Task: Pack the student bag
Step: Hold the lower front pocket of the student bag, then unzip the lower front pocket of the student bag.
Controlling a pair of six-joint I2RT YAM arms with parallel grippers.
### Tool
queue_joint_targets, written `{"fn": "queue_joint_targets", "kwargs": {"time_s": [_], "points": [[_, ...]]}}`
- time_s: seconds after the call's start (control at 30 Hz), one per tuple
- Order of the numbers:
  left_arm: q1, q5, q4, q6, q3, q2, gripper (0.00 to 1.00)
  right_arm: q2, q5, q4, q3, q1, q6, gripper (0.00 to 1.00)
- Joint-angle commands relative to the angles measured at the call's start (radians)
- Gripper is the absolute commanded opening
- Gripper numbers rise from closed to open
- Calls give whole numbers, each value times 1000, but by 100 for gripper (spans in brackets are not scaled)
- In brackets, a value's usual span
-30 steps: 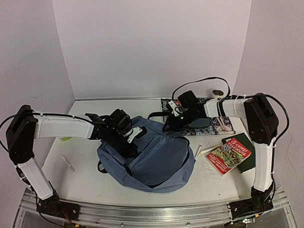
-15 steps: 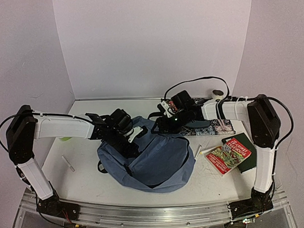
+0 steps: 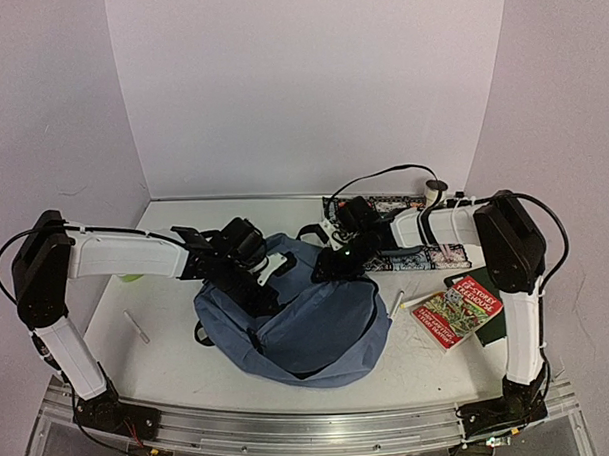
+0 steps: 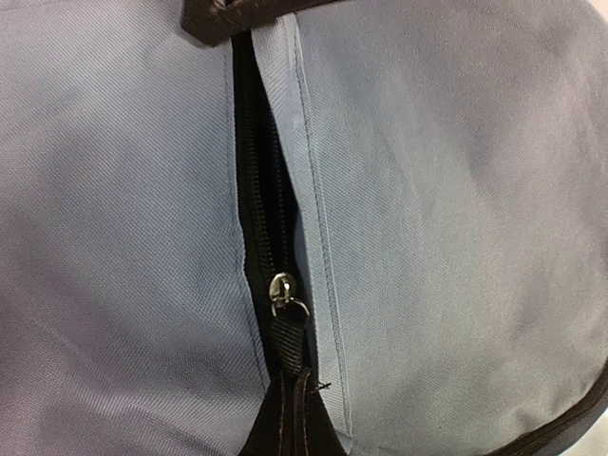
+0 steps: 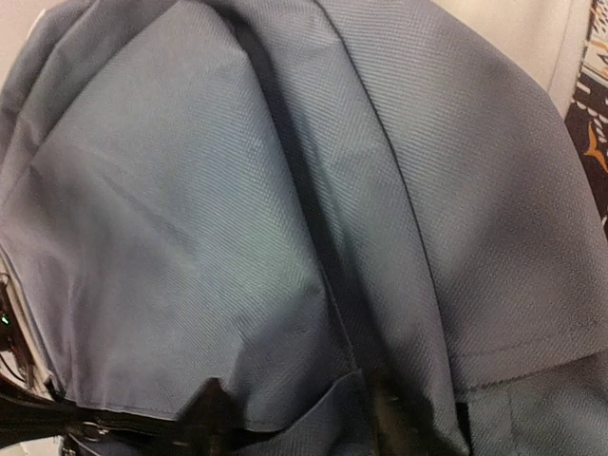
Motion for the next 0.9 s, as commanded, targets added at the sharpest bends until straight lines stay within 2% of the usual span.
{"fn": "queue_joint_targets", "kwargs": {"time_s": [0.0,0.1,0.4,0.87], "points": [[-8,20,21,-24,9,-84,0,13,31,-77,13,2,-33,18],[-8,15,19,-38,-14,-115,0,-10,42,-78,14,1,-45,0],[-8,7,-2,-125,-138,-250,0,-96,94,-78,18,1,-52,0],[-8,11,-117,-364,-279,-426,0,-201,153,-44,6,-1,-19,0]]}}
